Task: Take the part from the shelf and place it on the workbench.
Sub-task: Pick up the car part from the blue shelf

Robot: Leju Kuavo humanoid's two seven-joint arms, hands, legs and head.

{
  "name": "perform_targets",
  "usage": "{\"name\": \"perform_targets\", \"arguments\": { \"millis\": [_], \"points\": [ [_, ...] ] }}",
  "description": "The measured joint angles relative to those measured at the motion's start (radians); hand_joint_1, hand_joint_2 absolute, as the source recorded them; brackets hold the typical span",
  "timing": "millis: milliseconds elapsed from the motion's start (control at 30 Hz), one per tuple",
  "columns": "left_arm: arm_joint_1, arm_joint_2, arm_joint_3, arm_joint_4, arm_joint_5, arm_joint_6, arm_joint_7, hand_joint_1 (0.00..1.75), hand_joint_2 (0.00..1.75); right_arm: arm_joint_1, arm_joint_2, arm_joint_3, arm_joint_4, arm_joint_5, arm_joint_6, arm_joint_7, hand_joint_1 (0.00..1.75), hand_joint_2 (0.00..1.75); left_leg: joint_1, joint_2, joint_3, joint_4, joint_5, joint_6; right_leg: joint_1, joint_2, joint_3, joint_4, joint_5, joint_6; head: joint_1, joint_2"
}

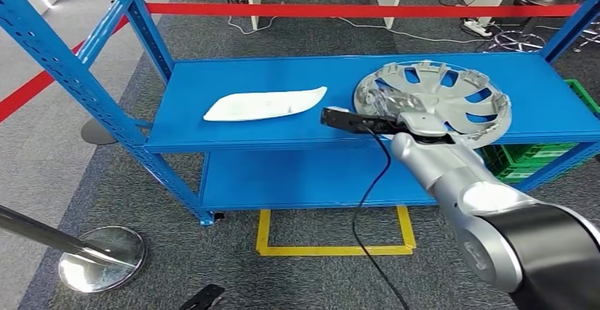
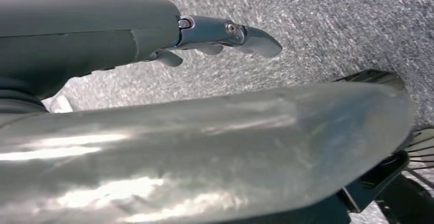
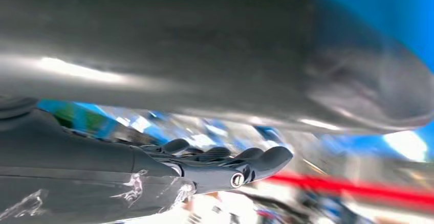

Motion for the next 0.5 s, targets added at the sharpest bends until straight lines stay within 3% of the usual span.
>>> {"name": "perform_targets", "arguments": {
  "millis": [100, 200, 333, 467, 500],
  "points": [
    [0.017, 0.007, 0.029, 0.0, 0.039, 0.012, -0.027, 0.0, 0.0, -0.089, 0.054, 0.0, -0.059, -0.072, -0.065, -0.071, 0.0, 0.0, 0.0, 0.001, -0.001, 0.0, 0.001, -0.001, 0.001, 0.002, -0.004, 0.0, 0.001, -0.002, 0.0, 0.0],
    [0.036, 0.013, 0.054, 0.0, 0.055, 0.018, -0.04, 0.0, 0.0, -0.15, 0.091, 0.004, -0.169, -0.185, -0.114, -0.087, 0.0, 0.0, 0.001, 0.0, -0.001, 0.0, 0.001, -0.002, 0.003, -0.001, -0.003, 0.0, -0.001, -0.004, 0.0, 0.0],
    [0.046, 0.016, 0.067, 0.0, 0.057, 0.019, -0.041, 0.0, 0.0, -0.176, 0.098, 0.04, -0.31, -0.288, -0.118, -0.066, 0.0, 0.0, 0.003, -0.003, -0.002, 0.0, 0.001, -0.002, 0.004, -0.005, -0.001, 0.0, -0.002, -0.005, 0.0, 0.0],
    [0.045, 0.019, 0.078, 0.0, 0.052, 0.016, -0.04, 0.0, 0.0, -0.178, 0.096, 0.091, -0.354, -0.314, -0.123, -0.044, 0.0, 0.0, 0.002, 0.0, -0.001, 0.0, 0.001, -0.002, 0.003, -0.002, -0.002, -0.001, 0.0, -0.003, 0.0, 0.0],
    [0.044, 0.019, 0.079, 0.0, 0.05, 0.015, -0.04, 0.0, 0.0, -0.178, 0.096, 0.104, -0.355, -0.315, -0.124, -0.036, 0.0, 0.44, 0.002, 0.0, -0.001, 0.0, 0.001, -0.002, 0.003, -0.001, -0.002, -0.001, 0.001, -0.003, 0.0, 0.0]
  ]
}}
